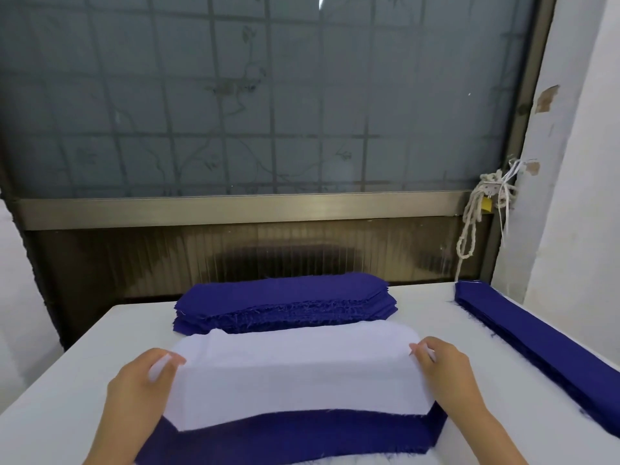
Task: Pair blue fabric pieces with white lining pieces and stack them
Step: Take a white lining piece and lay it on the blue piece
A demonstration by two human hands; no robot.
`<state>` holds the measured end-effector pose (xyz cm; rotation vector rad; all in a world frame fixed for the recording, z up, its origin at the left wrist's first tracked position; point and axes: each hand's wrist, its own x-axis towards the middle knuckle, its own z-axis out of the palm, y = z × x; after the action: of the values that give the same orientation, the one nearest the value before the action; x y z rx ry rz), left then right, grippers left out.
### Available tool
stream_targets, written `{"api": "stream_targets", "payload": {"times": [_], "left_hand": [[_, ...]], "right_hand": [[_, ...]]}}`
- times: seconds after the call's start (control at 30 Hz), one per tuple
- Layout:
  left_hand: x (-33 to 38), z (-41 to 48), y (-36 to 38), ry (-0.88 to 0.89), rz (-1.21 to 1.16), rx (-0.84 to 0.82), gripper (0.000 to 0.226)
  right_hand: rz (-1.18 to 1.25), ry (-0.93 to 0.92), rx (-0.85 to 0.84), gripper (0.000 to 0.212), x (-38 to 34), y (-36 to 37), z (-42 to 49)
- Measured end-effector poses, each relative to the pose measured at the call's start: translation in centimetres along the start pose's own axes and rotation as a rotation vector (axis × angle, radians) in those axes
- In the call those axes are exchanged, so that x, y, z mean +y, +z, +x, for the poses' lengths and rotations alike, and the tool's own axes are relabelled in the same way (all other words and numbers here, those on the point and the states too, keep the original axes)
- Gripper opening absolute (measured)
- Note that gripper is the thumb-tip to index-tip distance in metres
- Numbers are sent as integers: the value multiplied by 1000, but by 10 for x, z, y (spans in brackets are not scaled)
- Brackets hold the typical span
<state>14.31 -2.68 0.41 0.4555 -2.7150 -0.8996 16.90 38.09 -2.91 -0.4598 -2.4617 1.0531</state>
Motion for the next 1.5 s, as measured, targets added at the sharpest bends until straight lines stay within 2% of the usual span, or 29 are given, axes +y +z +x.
{"api": "stream_targets", "payload": {"times": [0.03, 0.1, 0.13, 0.23, 0.33, 0.57, 0.67, 0.87, 0.93, 1.03, 1.17, 1.37, 1.5], "left_hand": [[-5, -5, 3, 49, -6, -33, 17], [-19, -17, 10, 155, -177, 6, 9], [-24, -24, 12, 158, -225, 6, 13], [-32, -30, 20, 173, -189, 8, 25], [-33, -30, 24, 189, -153, 24, 10], [-45, -30, 20, 209, -43, 32, 14], [-44, -30, 20, 224, -59, 42, 13], [-41, -29, 26, 179, -35, 51, 8], [-40, -21, 34, 33, -64, 50, 28], [-39, -16, 37, -66, -6, 52, 33], [-44, -21, 31, 8, 15, 66, 24], [-40, -25, 25, 62, 70, 35, 26], [-41, -27, 24, 49, 192, 157, 29]], "right_hand": [[-11, 11, -10, 26, 3, 1, -5], [-49, 27, -21, 29, 10, 4, -14], [-71, 31, -20, 30, 12, 5, -16], [-129, 23, -23, 30, 13, 5, -20], [-160, 8, -16, 28, 11, 5, -24], [-181, -55, -1, 12, 10, 6, -26], [-144, -76, 22, 12, 11, 7, -25], [-284, -72, 27, 9, 13, 12, -27], [-288, -29, 30, 9, 13, 11, -27], [-286, 1, 38, 11, 14, 11, -28], [-264, -7, 53, 17, 18, 11, -26], [-292, 11, 45, 15, 21, 12, -25], [-439, -42, 166, 19, 21, 13, -24]]}}
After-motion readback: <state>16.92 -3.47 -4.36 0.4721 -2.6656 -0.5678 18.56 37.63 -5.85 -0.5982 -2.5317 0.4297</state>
